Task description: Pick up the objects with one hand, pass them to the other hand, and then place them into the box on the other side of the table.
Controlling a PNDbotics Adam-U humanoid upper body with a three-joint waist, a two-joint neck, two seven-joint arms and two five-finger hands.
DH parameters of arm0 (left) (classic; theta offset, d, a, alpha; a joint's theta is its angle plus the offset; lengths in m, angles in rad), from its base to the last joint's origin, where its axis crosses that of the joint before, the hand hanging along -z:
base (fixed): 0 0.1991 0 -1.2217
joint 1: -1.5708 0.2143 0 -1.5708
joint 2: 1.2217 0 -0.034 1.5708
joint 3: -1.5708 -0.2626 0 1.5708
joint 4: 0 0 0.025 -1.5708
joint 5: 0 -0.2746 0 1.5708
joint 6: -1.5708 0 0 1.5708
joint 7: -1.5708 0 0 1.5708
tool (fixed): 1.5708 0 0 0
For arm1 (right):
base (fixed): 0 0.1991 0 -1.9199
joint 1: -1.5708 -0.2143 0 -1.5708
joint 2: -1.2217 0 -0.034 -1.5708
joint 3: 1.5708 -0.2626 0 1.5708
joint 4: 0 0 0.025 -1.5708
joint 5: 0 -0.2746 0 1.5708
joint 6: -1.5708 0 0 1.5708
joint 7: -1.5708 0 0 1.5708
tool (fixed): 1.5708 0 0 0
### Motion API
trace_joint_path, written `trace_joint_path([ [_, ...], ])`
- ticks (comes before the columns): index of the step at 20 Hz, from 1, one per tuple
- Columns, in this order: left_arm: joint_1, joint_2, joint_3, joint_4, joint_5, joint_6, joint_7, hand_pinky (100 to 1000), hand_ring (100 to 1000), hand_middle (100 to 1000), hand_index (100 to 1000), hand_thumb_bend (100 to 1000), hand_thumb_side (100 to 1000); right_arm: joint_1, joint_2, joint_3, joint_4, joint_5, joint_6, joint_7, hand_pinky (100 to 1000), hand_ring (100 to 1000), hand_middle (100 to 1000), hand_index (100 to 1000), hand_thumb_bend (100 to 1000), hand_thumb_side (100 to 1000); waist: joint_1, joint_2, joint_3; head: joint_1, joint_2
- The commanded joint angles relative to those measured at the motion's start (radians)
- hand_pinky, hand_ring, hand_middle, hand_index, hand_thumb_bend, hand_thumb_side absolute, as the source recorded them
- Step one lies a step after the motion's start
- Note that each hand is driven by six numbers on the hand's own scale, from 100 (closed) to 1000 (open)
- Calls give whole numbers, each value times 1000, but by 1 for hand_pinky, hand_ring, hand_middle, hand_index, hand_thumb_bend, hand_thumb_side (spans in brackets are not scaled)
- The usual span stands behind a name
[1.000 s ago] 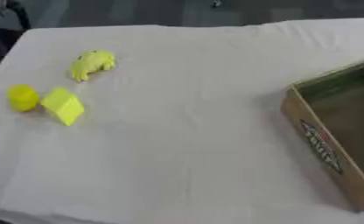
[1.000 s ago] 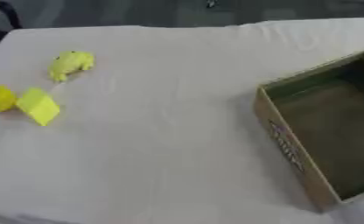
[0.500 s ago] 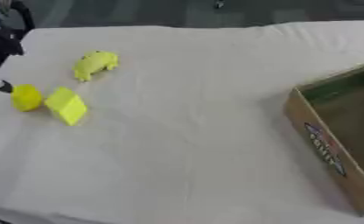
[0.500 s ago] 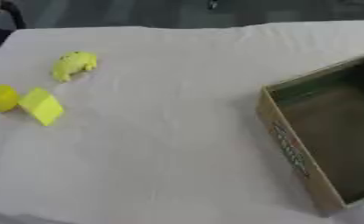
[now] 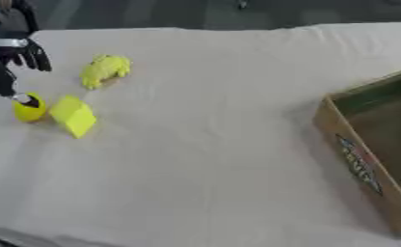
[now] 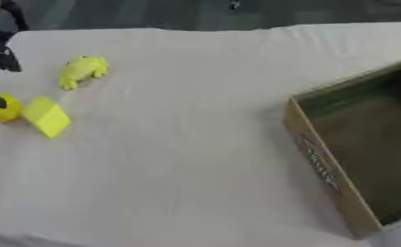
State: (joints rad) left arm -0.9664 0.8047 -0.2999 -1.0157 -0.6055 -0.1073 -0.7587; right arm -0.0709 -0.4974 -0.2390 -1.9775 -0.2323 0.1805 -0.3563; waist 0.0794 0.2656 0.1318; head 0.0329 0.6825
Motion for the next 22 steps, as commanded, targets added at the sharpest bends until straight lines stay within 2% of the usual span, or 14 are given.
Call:
trace_joint_path([
  [1, -31, 19, 1, 1, -14, -19, 3, 807, 771, 675, 739, 634, 100, -6, -25, -4, -22, 9, -1, 3, 1000, 932, 1000, 1000, 100, 594, -2, -13, 3, 9, -10],
  [5, -34, 27, -11, -18, -29, -51, -8, 816, 775, 685, 740, 596, 100, -5, -26, -3, -22, 12, 0, 4, 1000, 930, 1000, 1000, 100, 595, -1, -11, 3, 3, -13],
  [7, -35, 38, -20, -38, -42, -67, -22, 835, 789, 707, 768, 597, 100, -4, -27, -3, -22, 15, 1, 4, 1000, 929, 1000, 1000, 100, 595, 2, -9, 5, -2, -13],
  [10, -38, 64, -64, -145, -182, -173, -32, 852, 805, 722, 794, 663, 100, -2, -30, -3, -22, 20, 0, 4, 1000, 927, 1000, 1000, 100, 596, 7, -7, 7, -10, -13],
  [11, -33, 63, -63, -146, -191, -194, -27, 845, 804, 721, 794, 677, 100, -1, -31, -2, -22, 21, 0, 4, 1000, 926, 1000, 1000, 100, 596, 8, -6, 8, -13, -12],
  [16, -31, 56, -54, -78, -131, -193, -35, 838, 810, 731, 790, 700, 100, -2, -30, -1, -22, 22, 0, 6, 1000, 925, 1000, 1000, 100, 597, 8, -3, 7, -20, -17],
  [19, -26, 59, -59, -71, -102, -190, -41, 838, 811, 733, 776, 630, 100, -3, -29, 1, -22, 25, 1, 6, 1000, 924, 1000, 1000, 100, 599, 8, 1, 6, -28, -17],
  [22, -21, 60, -61, -64, -93, -186, -40, 837, 810, 729, 767, 598, 100, -4, -28, 4, -22, 28, 2, 9, 1000, 924, 1000, 1000, 100, 599, 7, 4, 5, -28, -18],
])
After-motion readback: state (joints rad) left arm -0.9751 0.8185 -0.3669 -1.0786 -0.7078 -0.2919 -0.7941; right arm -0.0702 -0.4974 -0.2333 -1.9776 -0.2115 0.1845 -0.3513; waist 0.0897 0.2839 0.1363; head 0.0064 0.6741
